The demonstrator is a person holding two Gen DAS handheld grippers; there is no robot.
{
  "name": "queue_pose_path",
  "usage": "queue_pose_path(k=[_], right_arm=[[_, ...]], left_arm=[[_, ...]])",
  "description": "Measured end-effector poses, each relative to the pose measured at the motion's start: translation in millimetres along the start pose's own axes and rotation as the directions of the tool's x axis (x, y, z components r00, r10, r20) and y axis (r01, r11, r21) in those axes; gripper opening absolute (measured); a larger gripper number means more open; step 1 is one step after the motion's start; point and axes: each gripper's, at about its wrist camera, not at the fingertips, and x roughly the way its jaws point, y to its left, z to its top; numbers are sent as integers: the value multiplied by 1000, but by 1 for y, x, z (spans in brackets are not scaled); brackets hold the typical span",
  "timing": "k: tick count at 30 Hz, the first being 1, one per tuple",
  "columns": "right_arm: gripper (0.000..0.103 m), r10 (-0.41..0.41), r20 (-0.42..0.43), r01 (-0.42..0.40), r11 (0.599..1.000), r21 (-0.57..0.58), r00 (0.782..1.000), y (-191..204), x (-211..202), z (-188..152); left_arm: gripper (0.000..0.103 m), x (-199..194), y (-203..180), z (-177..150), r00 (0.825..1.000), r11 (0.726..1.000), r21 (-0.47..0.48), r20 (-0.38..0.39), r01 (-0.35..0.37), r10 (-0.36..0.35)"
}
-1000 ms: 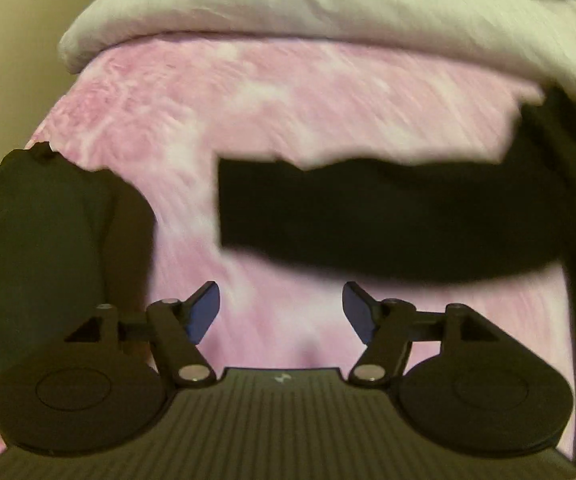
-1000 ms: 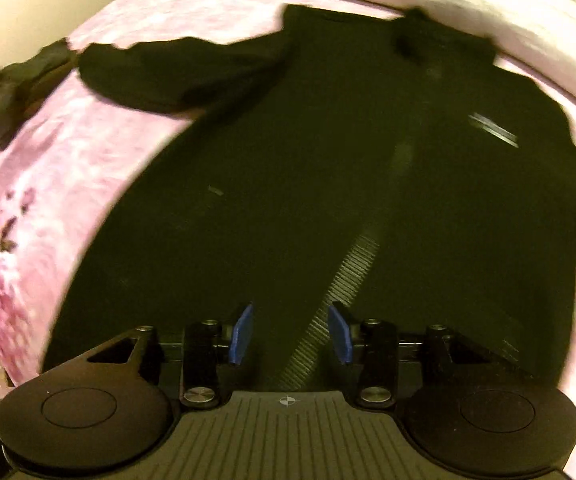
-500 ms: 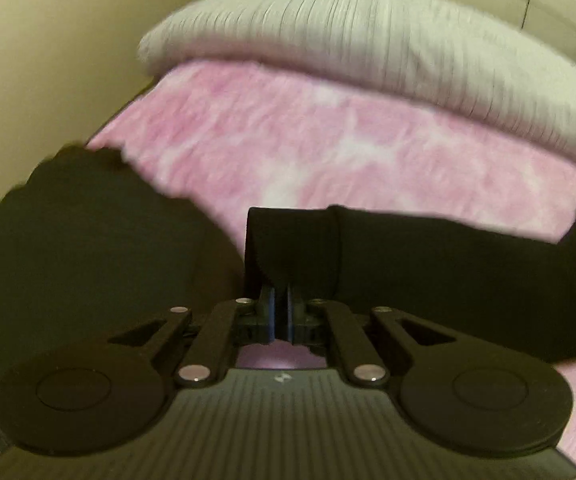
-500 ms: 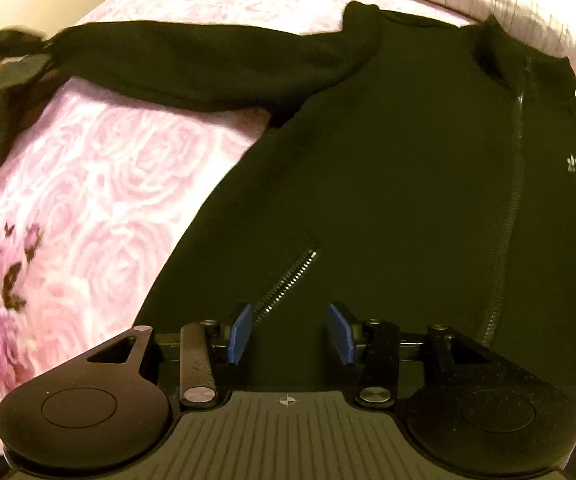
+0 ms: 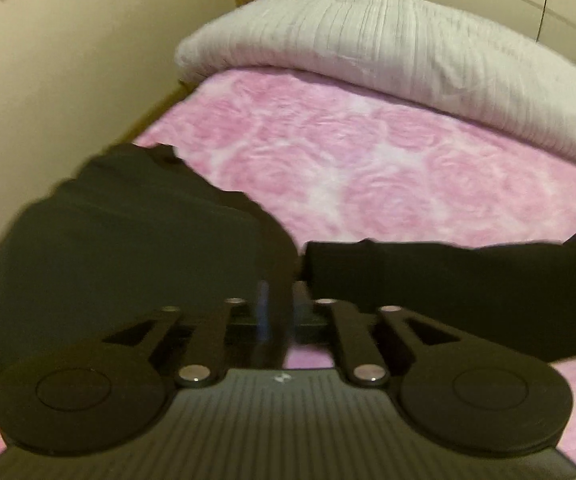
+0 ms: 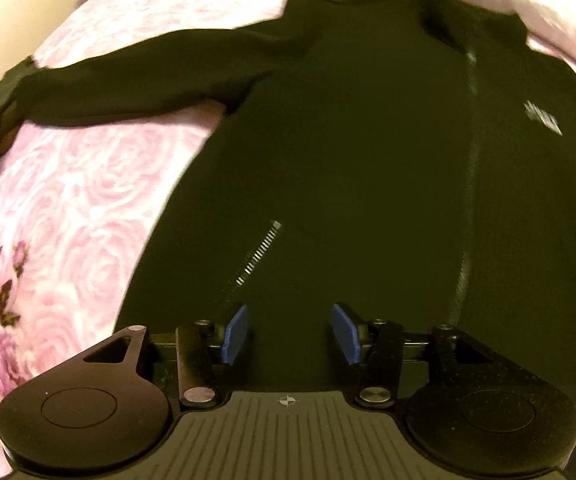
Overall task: Fold clothes
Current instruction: 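Lay the jacket flat on the bed and open both grippers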
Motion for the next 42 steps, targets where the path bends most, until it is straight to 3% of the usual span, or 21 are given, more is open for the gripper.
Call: queue_pose_path(k=[1, 3, 6, 8, 9, 10, 11, 14, 18, 26, 33, 37, 38, 42], right_arm=[[53, 2, -2, -1, 1000, 12, 1000, 0, 0, -1], [53, 4, -6, -4, 1000, 25, 1000, 1, 2, -2], [54, 3, -5, -3, 1000, 10, 1000, 8, 2, 0], [54, 4, -1, -4, 1000, 1, 1000, 12, 0, 1], [54, 3, 0, -3, 1000, -1, 1000, 13, -1, 2], [55, 1, 0, -1, 1000, -3, 1000, 15, -1, 2], [55, -1, 0, 1, 1000, -1, 1000, 16, -1, 2], [55, -11, 2, 11, 1000, 10, 1000, 17, -3, 2], [56, -27, 6, 27, 999, 35, 1000, 16, -4, 1], [57, -45, 25, 44, 997, 64, 999, 14, -9, -3], [58, -74, 54, 67, 989, 130, 996, -10, -27, -30], [58, -89, 80, 77, 987, 138, 993, -38, -41, -53], [58, -92, 89, 79, 987, 139, 992, -46, -45, -60], [59, -95, 123, 77, 987, 143, 988, -83, -59, -91]], left_arm=[[36, 5, 1, 5, 999, 999, -17, -12, 30, -30], [36, 17, 3, 15, 996, 995, -49, -34, 85, -86], [38, 58, 0, 30, 986, 991, -77, -121, 106, -115], [37, 82, 5, 36, 956, 973, -163, -215, 164, -197], [34, 91, 9, 36, 942, 959, -216, -240, 182, -233], [25, 100, 13, 36, 926, 943, -269, -263, 199, -270], [0, 107, 16, 37, 914, 928, -309, -274, 210, -298], [0, 81, 12, 38, 968, 960, -204, -122, 193, -221], [0, 61, 5, 21, 992, 991, -112, -86, 79, -89], [2, 80, -8, 6, 982, 1000, -23, -190, -12, 7], [8, 52, -14, -1, 980, 994, 78, -177, -81, 93], [13, 15, -28, -5, 983, 985, 104, -107, -135, 146], [21, 2, -34, -9, 984, 983, 111, -91, -144, 155], [32, -60, -78, -46, 995, 980, 179, -29, -92, 98]])
